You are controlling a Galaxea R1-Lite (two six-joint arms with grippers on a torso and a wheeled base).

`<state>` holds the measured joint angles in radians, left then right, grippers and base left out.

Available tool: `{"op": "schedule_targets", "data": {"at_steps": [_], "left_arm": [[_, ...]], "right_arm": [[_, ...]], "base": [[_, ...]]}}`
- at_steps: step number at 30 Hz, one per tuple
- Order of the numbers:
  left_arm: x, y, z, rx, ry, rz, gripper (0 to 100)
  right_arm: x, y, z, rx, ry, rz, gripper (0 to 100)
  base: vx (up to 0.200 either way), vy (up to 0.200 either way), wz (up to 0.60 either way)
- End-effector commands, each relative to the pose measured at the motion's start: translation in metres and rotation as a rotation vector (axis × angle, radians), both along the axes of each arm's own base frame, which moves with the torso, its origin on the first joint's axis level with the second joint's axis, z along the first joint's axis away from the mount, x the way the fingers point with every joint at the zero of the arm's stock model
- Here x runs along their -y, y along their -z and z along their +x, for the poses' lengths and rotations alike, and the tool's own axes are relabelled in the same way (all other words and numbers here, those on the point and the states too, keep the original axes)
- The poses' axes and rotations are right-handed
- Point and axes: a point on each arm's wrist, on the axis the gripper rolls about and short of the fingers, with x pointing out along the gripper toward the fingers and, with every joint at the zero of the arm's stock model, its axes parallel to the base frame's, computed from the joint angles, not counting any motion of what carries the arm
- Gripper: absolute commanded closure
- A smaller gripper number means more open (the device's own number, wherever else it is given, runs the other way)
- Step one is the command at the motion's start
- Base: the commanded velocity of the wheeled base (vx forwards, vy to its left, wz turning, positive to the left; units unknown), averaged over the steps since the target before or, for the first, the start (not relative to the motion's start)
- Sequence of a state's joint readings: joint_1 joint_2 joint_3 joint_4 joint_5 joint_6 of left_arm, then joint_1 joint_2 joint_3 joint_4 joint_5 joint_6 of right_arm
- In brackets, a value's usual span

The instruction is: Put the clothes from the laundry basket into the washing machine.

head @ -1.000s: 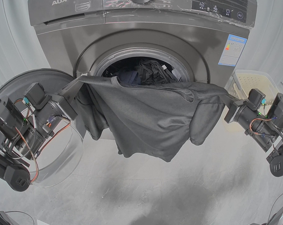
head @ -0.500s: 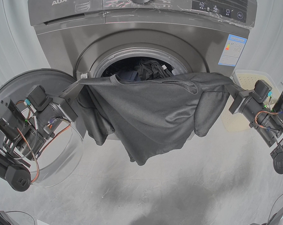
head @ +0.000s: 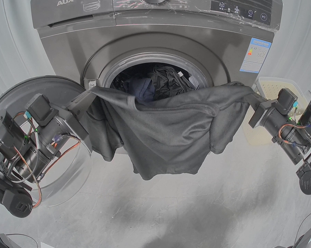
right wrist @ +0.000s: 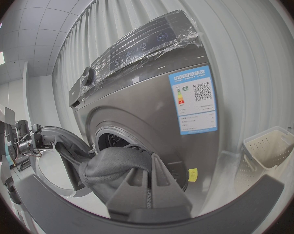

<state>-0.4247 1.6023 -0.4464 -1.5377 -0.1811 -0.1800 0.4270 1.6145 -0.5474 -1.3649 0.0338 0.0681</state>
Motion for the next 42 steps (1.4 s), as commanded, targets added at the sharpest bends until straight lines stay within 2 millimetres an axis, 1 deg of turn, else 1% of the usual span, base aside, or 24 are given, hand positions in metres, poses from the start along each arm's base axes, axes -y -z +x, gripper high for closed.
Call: {"op": "schedule_targets", "data": {"at_steps": [1, 2, 3, 4, 6, 8, 11, 12, 13, 14, 15, 16, 17, 18, 21, 22, 23, 27, 28, 30, 32, 36, 40, 42], "left_arm": [[0.029, -0.002, -0.011, 0.009, 0.137, 0.008, 100], [0.037, 0.001, -0.01, 0.004, 0.175, 0.017, 100], [0.04, 0.001, -0.008, 0.008, 0.197, 0.022, 100], [0.044, -0.003, -0.007, 0.025, 0.225, 0.02, 100], [0.046, -0.005, -0.006, 0.038, 0.239, 0.021, 100], [0.049, -0.009, -0.006, 0.053, 0.268, 0.016, 100], [0.054, -0.002, 0.001, 0.034, 0.27, 0.022, 100], [0.054, -0.002, 0.001, 0.034, 0.27, 0.022, 100], [0.056, -0.004, 0.003, 0.042, 0.258, 0.013, 100], [0.056, -0.004, 0.003, 0.042, 0.258, 0.013, 100], [0.056, -0.007, 0.004, 0.054, 0.257, 0.006, 100], [0.056, -0.007, 0.004, 0.054, 0.257, 0.006, 100], [0.055, -0.012, 0.004, 0.068, 0.253, -0.003, 100], [0.054, -0.014, 0.005, 0.074, 0.25, -0.007, 100], [0.053, -0.016, 0.004, 0.081, 0.247, -0.01, 100], [0.052, -0.016, 0.004, 0.082, 0.247, -0.011, 100], [0.052, -0.019, 0.0, 0.091, 0.254, -0.015, 100], [0.053, -0.017, -0.001, 0.085, 0.257, -0.008, 100], [0.052, -0.016, -0.001, 0.086, 0.256, -0.005, 100], [0.052, -0.016, -0.002, 0.087, 0.257, -0.005, 100], [0.052, -0.017, -0.002, 0.088, 0.259, -0.006, 100], [0.051, -0.019, -0.007, 0.093, 0.273, -0.009, 100], [0.05, -0.021, -0.014, 0.1, 0.29, -0.01, 100], [0.05, -0.021, -0.014, 0.1, 0.293, -0.01, 100]], "right_arm": [[-0.018, 0.013, -0.011, -0.057, -0.053, -0.011, 100], [-0.023, 0.018, -0.015, -0.073, -0.073, -0.019, 100], [-0.026, 0.021, -0.018, -0.085, -0.09, -0.027, 100], [-0.031, 0.024, -0.022, -0.1, -0.112, -0.032, 100], [-0.034, 0.027, -0.023, -0.11, -0.127, -0.034, 100], [-0.047, 0.037, -0.027, -0.161, -0.174, -0.022, 100], [-0.055, 0.049, -0.024, -0.204, -0.162, -0.036, 100], [-0.055, 0.049, -0.024, -0.204, -0.162, -0.036, 0], [-0.066, 0.065, -0.023, -0.256, -0.183, -0.069, 0], [-0.066, 0.065, -0.023, -0.256, -0.183, -0.069, 0], [-0.075, 0.087, -0.021, -0.328, -0.192, -0.121, 0], [-0.075, 0.087, -0.021, -0.328, -0.192, -0.121, 0], [-0.077, 0.103, -0.02, -0.376, -0.194, -0.158, 0], [-0.08, 0.113, -0.018, -0.402, -0.196, -0.177, 0], [-0.083, 0.135, -0.015, -0.464, -0.193, -0.217, 0], [-0.083, 0.136, -0.015, -0.466, -0.193, -0.219, 0], [-0.088, 0.142, -0.012, -0.476, -0.196, -0.227, 0], [-0.095, 0.151, -0.006, -0.485, -0.203, -0.235, 0], [-0.099, 0.156, -0.003, -0.489, -0.203, -0.24, 0], [-0.1, 0.158, -0.001, -0.489, -0.204, -0.24, 0], [-0.106, 0.164, 0.005, -0.479, -0.213, -0.234, 0], [-0.118, 0.164, 0.018, -0.444, -0.217, -0.209, 0], [-0.135, 0.165, 0.033, -0.408, -0.227, -0.19, 0], [-0.136, 0.165, 0.035, -0.402, -0.227, -0.187, 0]], "base": [[0.0, 0.0, 0.0], [0.0, 0.0, 0.0], [0.0, 0.0, 0.0], [0.0, 0.0, 0.0], [0.0, 0.0, 0.0], [0.0, 0.0, 0.0], [0.0, 0.0, 0.0], [0.0, 0.0, 0.0], [0.0, 0.0, 0.0], [0.0, 0.0, 0.0], [0.0, 0.0, 0.0], [0.0, 0.0, 0.0], [0.0, 0.0, 0.0], [0.0, 0.0, 0.0], [0.0, 0.0, 0.0], [0.0, 0.0, 0.0], [0.0, 0.0, 0.0], [0.0, 0.0, 0.0], [0.0, 0.0, 0.0], [0.0, 0.0, 0.0], [0.0, 0.0, 0.0], [0.0, 0.0, 0.0], [0.0, 0.0, 0.0], [0.0, 0.0, 0.0]]}}
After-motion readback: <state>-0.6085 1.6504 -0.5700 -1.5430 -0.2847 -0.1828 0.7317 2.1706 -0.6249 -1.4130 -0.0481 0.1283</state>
